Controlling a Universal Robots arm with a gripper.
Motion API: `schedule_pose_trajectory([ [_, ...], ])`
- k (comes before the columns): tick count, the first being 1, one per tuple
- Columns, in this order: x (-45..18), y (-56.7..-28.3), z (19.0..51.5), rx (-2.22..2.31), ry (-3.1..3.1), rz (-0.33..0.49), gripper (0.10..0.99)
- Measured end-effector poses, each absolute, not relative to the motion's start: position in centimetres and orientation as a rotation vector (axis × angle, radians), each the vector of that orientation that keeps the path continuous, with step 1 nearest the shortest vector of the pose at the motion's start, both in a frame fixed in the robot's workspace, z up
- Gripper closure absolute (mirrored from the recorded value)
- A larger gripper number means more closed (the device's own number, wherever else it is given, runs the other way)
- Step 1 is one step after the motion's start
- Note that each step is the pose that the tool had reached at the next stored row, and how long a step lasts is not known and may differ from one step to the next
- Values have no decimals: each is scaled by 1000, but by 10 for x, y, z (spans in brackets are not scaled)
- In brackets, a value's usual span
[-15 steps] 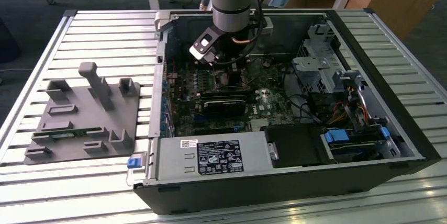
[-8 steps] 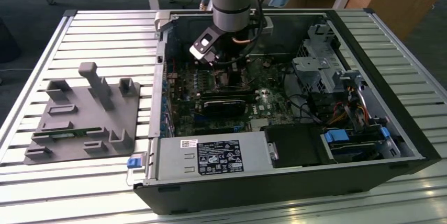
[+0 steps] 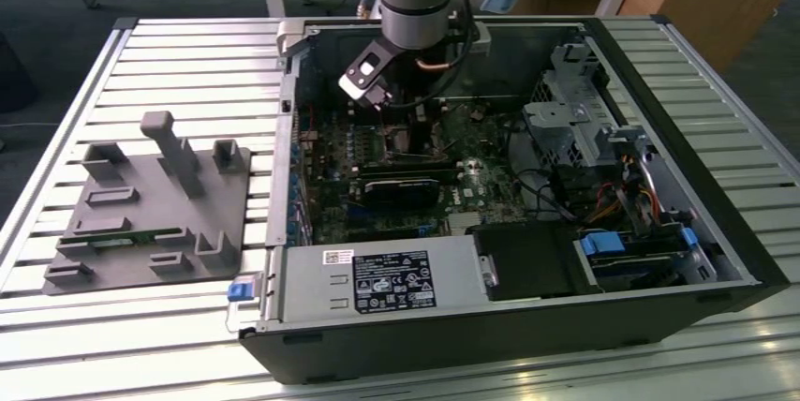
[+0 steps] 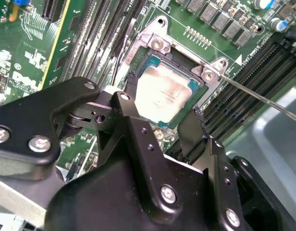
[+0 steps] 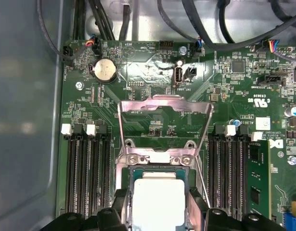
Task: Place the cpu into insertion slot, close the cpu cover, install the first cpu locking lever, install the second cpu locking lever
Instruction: 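Place the cpu into insertion slot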
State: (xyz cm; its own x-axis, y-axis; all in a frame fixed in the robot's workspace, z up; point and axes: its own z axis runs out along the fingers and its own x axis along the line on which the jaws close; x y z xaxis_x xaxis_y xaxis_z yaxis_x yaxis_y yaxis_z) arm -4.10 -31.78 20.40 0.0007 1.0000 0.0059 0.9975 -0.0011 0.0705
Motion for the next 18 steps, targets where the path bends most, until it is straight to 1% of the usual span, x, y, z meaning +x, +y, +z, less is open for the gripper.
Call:
schedule_pose_trajectory([
  [3,-41,-318,205,2189,2188,84,486],
  [5,-41,-318,205,2189,2188,84,616],
  [6,-41,-318,206,2189,2188,84,616],
  [8,-41,-318,206,2189,2187,83,729],
  [9,-41,-318,206,2189,2188,83,729],
  [11,-41,-318,206,2190,2188,83,847],
  [12,-40,-318,206,2189,2188,82,847],
  [14,-40,-318,206,2189,2188,82,965],
  [18,-40,-318,207,2189,2188,82,980],
])
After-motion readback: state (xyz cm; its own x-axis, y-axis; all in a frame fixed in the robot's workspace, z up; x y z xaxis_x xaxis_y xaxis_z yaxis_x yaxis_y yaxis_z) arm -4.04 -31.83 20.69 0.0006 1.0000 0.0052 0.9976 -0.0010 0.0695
